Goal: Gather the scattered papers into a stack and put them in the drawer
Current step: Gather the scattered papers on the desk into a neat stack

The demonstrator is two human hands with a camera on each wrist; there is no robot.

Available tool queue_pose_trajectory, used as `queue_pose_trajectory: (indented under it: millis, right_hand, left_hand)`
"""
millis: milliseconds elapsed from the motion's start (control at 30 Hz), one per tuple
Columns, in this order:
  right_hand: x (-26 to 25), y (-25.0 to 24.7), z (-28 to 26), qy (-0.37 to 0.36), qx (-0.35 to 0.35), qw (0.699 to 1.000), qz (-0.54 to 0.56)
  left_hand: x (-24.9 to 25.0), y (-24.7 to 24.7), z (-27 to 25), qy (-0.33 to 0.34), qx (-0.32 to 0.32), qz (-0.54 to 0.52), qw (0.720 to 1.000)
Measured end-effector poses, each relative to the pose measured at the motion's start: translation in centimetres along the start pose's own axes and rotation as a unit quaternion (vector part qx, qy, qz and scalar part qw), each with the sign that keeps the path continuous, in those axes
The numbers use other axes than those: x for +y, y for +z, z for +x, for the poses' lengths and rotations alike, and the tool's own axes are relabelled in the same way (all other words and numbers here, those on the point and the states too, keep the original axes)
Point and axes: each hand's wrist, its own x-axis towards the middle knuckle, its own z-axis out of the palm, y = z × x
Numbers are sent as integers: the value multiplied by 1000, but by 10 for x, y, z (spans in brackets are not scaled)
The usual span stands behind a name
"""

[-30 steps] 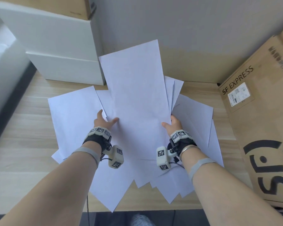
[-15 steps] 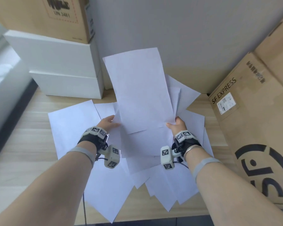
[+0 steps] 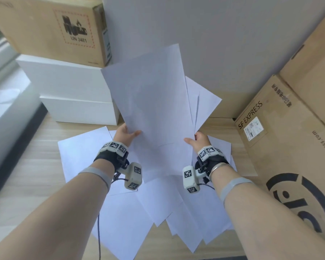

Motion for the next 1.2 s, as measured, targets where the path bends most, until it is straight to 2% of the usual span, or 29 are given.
queue_pose_trajectory:
  millis: [167, 467, 633, 967, 1200]
  right_hand:
    - [-23, -7, 3, 1, 25, 1000, 8]
    - [-42, 1, -14, -10, 13, 985, 169]
    - [-41, 10, -11, -2, 23, 986, 167]
    - [-26, 28, -5, 34, 8, 977, 210]
    - [-33, 20, 3, 45, 17, 974, 220]
  left_hand:
    - [15, -10, 6, 51, 28, -28, 998]
    - [30, -12, 9, 54, 36, -47, 997]
    - [24, -9, 13, 59, 27, -51, 997]
    - [-13, 3, 17, -24, 14, -125, 992]
    - [-10, 10, 28, -5, -36, -193, 981]
